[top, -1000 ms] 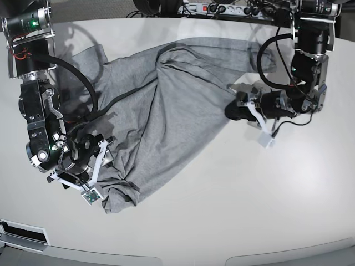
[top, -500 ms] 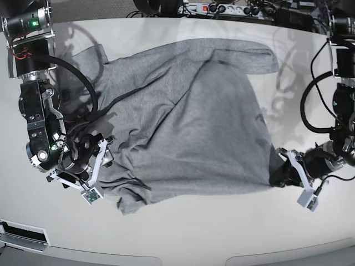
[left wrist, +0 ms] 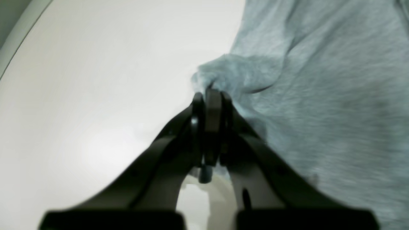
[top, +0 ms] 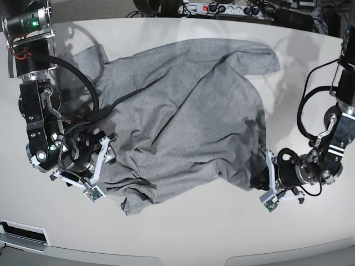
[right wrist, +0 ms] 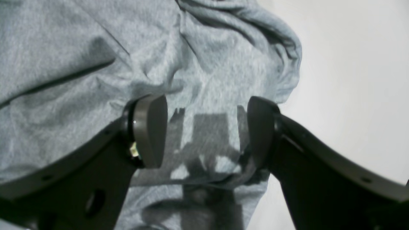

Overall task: Layout the t-shirt on the table in an organized manner, then fold the t-shirt properly
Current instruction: 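Pull the grasped fabric with the left gripper away from the right gripper, then grasp the shirt's shoulder corners with both grippers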

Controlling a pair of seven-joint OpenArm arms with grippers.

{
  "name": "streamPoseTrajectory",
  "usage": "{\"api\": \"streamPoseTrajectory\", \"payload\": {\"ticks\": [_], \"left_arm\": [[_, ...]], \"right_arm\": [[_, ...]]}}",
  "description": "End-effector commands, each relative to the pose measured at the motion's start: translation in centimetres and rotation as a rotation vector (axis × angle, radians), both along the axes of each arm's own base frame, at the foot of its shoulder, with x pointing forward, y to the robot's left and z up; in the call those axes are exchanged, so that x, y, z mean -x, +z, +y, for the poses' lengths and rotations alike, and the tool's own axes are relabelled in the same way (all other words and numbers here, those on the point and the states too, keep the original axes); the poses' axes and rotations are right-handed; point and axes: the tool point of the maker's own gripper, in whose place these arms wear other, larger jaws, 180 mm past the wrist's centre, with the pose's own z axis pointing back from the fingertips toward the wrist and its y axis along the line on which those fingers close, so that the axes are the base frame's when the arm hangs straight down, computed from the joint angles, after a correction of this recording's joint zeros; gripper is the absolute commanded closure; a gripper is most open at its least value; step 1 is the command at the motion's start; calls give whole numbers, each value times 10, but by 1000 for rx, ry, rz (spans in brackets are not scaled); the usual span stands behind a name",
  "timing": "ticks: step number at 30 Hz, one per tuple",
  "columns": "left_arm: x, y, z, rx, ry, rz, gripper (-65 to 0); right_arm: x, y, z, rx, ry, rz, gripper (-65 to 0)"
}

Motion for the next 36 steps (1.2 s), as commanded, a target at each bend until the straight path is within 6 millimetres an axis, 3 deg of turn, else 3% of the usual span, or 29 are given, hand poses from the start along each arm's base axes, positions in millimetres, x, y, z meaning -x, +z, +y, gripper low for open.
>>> {"api": "streamPoseTrajectory", "payload": {"ticks": [1, 6, 11, 15, 17, 19, 20, 26, 30, 32, 36], "left_arm": [[-24, 25, 13, -8, 37, -83, 0], [-72, 44, 57, -43, 247, -209, 0], [-110, 100, 102, -54, 441, -402, 0], [-126, 135, 98, 0, 438, -459, -14], [-128, 142, 84, 53, 375, -432, -165], [-129, 145, 74, 69, 323, -415, -317], [-129, 146, 72, 71, 315, -413, -353], [-128, 148, 83, 53, 332, -409, -358], [-126, 152, 123, 7, 498, -421, -340], [-121, 144, 134, 56, 579, -347, -324], [-98, 112, 106, 166, 460, -81, -324]], "right_arm": [[-12, 17, 0, -10, 1, -52, -407], [-11, 16, -1, -7, 0, -46, -407], [-12, 16, -2, -10, -18, -49, -407], [-12, 17, -2, -11, -18, -49, -407], [-12, 16, -2, -11, -18, -48, -407], [-12, 16, -2, -10, -17, -48, -407], [-12, 16, -2, -9, -18, -46, -407], [-12, 16, -4, 1, -19, -46, -407], [-13, 17, -3, -4, -19, -52, -407], [-16, 21, 1, -26, -11, -79, -407], [-24, 30, 9, -56, 12, -135, -407]]}}
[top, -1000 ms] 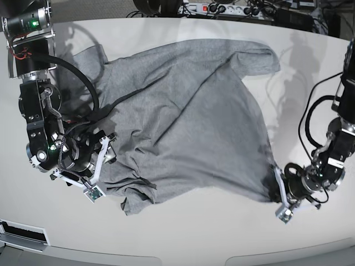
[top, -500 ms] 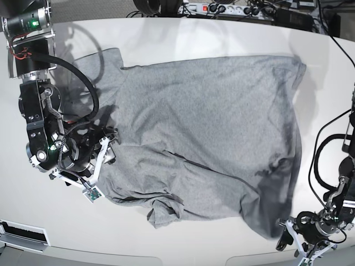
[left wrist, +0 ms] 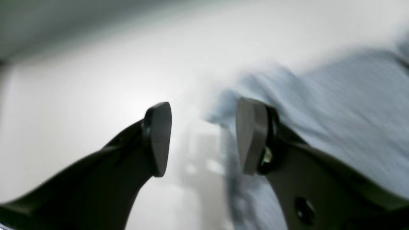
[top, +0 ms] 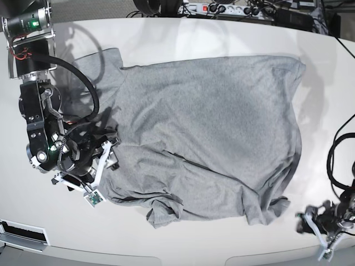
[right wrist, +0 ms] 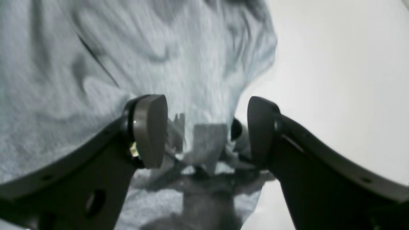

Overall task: Layout the t-shirt on the table in an organized manner, then fold the t-shirt properly
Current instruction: 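Grasp the shirt's shoulder corners with both grippers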

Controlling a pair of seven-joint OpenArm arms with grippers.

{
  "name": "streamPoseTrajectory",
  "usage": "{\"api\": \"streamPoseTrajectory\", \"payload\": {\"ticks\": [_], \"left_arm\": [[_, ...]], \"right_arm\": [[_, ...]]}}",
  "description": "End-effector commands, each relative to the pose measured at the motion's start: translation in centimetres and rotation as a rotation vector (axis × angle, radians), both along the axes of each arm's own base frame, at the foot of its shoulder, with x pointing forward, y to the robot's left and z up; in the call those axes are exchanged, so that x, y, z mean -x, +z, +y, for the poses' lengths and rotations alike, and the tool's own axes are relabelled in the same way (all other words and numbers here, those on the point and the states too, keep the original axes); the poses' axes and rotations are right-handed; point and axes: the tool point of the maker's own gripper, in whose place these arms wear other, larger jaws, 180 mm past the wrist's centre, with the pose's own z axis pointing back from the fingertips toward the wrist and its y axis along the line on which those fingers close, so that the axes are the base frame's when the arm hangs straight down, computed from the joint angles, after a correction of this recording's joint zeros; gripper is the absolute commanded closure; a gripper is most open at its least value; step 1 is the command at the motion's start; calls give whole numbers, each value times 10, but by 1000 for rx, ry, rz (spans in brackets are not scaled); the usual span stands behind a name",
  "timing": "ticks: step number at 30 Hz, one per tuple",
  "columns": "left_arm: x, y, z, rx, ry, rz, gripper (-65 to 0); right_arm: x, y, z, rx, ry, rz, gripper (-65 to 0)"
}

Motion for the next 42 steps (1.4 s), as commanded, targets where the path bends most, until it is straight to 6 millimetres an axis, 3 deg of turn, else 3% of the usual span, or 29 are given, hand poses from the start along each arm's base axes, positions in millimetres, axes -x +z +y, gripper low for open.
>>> {"api": "streamPoseTrajectory", "payload": {"ticks": [1, 3, 6, 16, 22, 26, 28, 30, 32, 33, 35, 36, 39, 42], "left_arm": [[-7, 23, -11, 72, -42, -48, -324], [8, 17, -29, 185, -134, -8, -324], [24, 10, -42, 325, -178, 18, -324], [64, -51, -42, 404, -130, 133, -324], [80, -70, -43, 435, -116, 173, -324], [83, -74, -44, 439, -114, 183, -324], [84, -75, -44, 438, -114, 186, -324], [84, -75, -44, 438, -115, 188, -324], [86, -74, -49, 442, -144, 186, -300], [88, -73, -54, 445, -186, 185, -246], [88, -73, -59, 455, -192, 185, -38], [88, -72, -60, 464, -193, 183, 0], [90, -69, -65, 512, -189, 192, 0], [91, -69, -69, 530, -197, 202, 0]], "right_arm": [[-16, 22, 4, -20, 13, -75, -407], [-20, 25, 13, -40, 22, -84, -407], [-31, 29, 22, -71, 18, -91, -407], [-93, 25, 70, -172, 40, 28, -407], [-111, 9, 94, -233, 25, 120, -407], [-124, 9, 98, -193, 4, 64, -407], [-129, 4, 87, -114, -64, 44, -407], [-126, -4, 74, -46, -127, 78, -407], [-116, -8, 74, -50, -104, 143, -380], [-112, -4, 82, -94, -36, 156, -330], [-102, 11, 97, -209, 103, 149, -227], [-96, 19, 102, -244, 167, 143, -176], [-75, 26, 93, -256, 241, 196, -6], [-46, 22, 82, -288, 262, 278, 0]]}}
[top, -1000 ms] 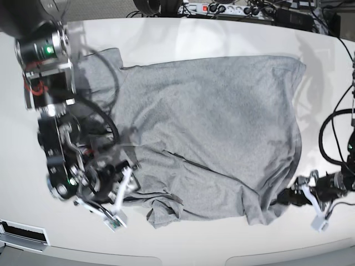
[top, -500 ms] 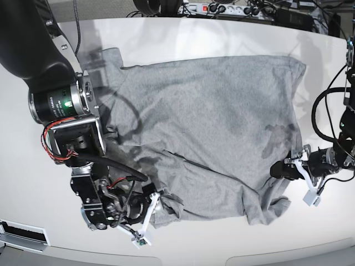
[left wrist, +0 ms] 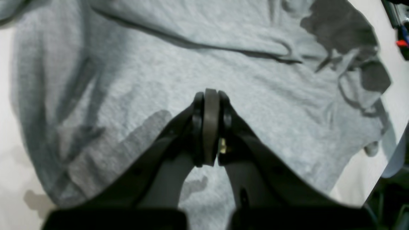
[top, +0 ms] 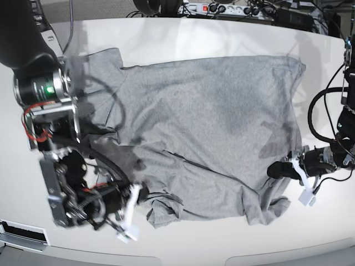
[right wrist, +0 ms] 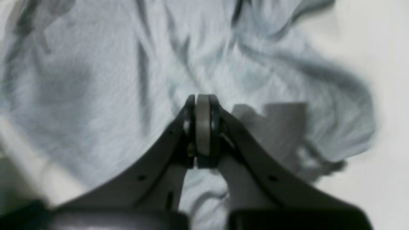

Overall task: Layout the t-shirt on the table in an organized manner, then fold the t-shirt properly
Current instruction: 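Grasp the shirt's shoulder corners with both grippers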

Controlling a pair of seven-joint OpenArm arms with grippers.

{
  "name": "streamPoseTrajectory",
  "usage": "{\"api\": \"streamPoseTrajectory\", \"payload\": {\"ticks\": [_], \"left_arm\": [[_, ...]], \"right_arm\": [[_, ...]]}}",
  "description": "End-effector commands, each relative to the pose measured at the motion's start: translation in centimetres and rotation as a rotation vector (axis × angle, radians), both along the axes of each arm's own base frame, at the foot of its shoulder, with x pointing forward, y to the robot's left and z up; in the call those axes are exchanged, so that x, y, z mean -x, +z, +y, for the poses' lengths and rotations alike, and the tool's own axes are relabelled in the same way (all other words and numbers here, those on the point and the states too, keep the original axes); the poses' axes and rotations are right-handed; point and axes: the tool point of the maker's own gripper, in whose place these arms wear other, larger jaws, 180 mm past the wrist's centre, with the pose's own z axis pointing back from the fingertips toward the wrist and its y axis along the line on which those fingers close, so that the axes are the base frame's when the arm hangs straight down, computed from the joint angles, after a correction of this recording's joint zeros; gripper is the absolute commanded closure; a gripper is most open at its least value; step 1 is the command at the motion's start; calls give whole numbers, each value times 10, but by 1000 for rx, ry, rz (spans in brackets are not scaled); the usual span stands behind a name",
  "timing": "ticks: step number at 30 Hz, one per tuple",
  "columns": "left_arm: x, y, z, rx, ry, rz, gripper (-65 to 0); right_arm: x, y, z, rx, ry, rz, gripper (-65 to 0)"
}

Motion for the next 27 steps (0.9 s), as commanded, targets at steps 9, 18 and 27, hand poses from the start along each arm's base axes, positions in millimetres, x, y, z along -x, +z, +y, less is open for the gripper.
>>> {"api": "streamPoseTrajectory", "payload": {"ticks": [9, 18, 27], "left_arm": [[20, 28, -44, -7, -177, -107, 0], [92, 5, -87, -18, -344, -90, 0], [99, -10, -59, 22, -135, -49, 0]], "right_arm": [[64, 7, -41, 16, 41, -164, 0], [102, -19, -115, 257, -121, -157, 0], [92, -44, -201, 284, -502, -114, -345]]}}
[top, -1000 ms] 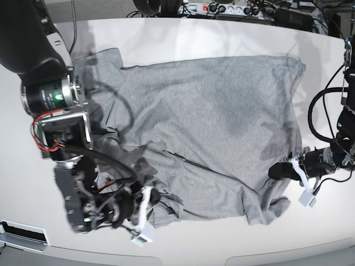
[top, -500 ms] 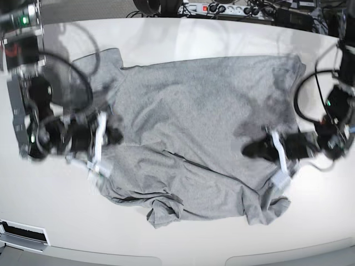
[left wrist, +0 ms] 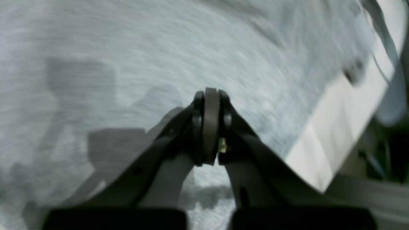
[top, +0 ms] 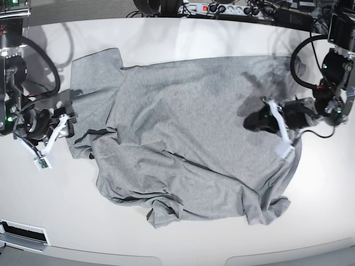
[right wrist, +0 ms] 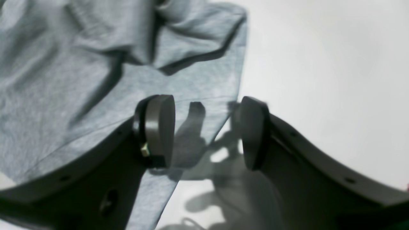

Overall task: Layout the t-shirt on the table in an organized manner, then fold the t-shirt properly
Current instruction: 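Grasp the shirt's shoulder corners with both grippers, then pull the shoulder corners apart with both grippers to stretch the shirt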

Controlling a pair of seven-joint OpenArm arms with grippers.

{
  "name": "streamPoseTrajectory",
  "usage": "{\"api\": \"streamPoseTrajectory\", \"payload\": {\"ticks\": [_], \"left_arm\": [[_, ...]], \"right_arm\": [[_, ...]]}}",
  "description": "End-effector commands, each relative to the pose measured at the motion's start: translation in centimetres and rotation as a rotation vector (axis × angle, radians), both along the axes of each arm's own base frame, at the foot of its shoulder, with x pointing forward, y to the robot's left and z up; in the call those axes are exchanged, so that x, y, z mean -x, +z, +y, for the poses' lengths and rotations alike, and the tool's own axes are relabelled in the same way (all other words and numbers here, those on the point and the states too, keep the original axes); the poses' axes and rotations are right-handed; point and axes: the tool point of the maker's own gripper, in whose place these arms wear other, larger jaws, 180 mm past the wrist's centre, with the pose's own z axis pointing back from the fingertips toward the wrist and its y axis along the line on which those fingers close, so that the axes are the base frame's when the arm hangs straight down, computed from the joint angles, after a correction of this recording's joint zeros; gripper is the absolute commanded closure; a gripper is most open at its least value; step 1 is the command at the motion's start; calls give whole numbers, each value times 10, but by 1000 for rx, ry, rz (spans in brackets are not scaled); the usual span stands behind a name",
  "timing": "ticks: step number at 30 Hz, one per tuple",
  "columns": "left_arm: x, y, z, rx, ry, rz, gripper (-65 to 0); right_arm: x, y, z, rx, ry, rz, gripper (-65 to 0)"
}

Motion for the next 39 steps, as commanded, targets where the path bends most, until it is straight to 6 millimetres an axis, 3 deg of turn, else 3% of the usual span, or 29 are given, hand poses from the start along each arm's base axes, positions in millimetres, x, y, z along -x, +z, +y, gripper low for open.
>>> {"api": "streamPoseTrajectory", "payload": {"ticks": [1, 5, 9, 17, 19, 22, 26, 28, 31, 36, 39], "left_arm": [[-5, 11, 4, 28, 21, -34, 0], [9, 3, 23, 35, 89, -6, 0], [16, 1, 41, 35, 149, 2, 0], [21, 18, 90, 96, 336, -33, 0], [20, 23, 104, 85, 369, -44, 0], [20, 31, 126, 71, 427, -61, 0], [31, 34, 169, 50, 598, -56, -277], [42, 28, 188, 42, 708, -28, -382], [65, 11, 195, 20, 763, 33, -402], [97, -12, 178, 34, 734, 103, -402], [107, -21, 171, 51, 747, 125, -402]], "right_arm": [[-6, 5, -10, -11, -13, -16, -345], [7, -22, -12, -132, -45, 50, -345], [6, -41, -13, -197, -73, 69, -369], [-6, -43, -11, -244, -85, 27, -376], [-8, -40, -4, -258, -47, 19, -330], [-7, -40, 5, -276, -11, 17, -185], [-1, -42, 18, -294, 45, 38, -3], [-1, -42, 18, -294, 49, 37, 0], [-6, -39, 18, -294, 50, 28, 0], [-8, -37, 19, -294, 52, 23, 0], [-6, -38, 19, -292, 53, 36, 0]]}}
